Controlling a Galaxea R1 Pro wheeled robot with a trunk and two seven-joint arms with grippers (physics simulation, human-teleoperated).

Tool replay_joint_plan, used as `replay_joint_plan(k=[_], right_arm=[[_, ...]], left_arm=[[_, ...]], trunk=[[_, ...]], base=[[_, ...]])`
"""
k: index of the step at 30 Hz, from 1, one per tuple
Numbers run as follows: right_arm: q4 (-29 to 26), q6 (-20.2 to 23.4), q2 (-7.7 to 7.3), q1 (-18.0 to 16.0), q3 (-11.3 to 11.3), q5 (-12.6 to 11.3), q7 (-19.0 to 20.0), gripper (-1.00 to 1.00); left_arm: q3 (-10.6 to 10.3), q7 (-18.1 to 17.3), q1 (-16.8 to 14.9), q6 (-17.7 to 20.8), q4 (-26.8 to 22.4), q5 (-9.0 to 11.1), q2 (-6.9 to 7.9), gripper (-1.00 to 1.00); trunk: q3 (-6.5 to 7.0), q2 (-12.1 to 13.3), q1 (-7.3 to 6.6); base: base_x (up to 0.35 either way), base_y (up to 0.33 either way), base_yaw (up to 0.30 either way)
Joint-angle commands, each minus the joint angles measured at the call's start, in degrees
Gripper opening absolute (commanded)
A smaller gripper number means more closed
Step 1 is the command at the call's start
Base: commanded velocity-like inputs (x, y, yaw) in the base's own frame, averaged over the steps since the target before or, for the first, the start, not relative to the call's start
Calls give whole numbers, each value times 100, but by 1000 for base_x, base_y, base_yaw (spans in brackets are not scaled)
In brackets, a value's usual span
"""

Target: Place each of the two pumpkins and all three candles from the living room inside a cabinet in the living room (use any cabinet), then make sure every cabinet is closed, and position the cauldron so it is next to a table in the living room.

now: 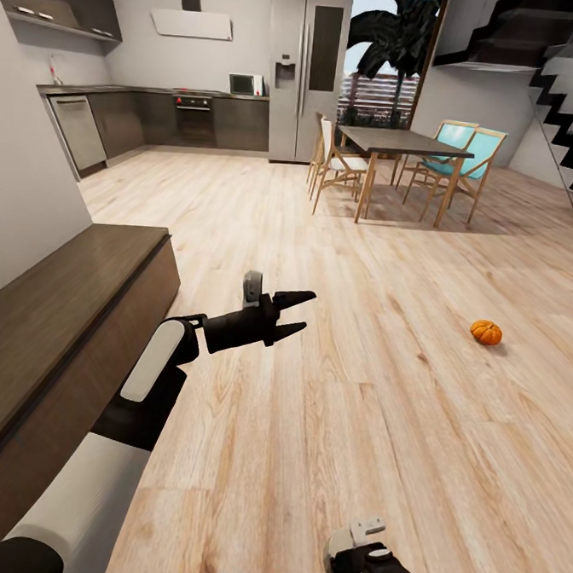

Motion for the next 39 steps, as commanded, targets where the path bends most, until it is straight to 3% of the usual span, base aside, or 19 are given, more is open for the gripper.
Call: replay_joint_plan(k=[1, 31, 39], right_arm=[[-77, 3, 3, 0, 0, 0, 0, 100], [-113, 229, 35, -394, 0, -26, 0, 100], [-104, 229, 34, -397, 0, -32, 6, 100]], left_arm=[[0, 0, 0, 0, 0, 0, 0, 100], [-1, 0, 0, -4, -8, 0, -2, 100], [-1, 0, 0, -1, -1, 0, -9, 100]], trunk=[[0, 0, 0], [0, 0, 0], [-177, -11, 21]], base=[[0, 0, 0], [0, 0, 0], [0, 0, 0]])
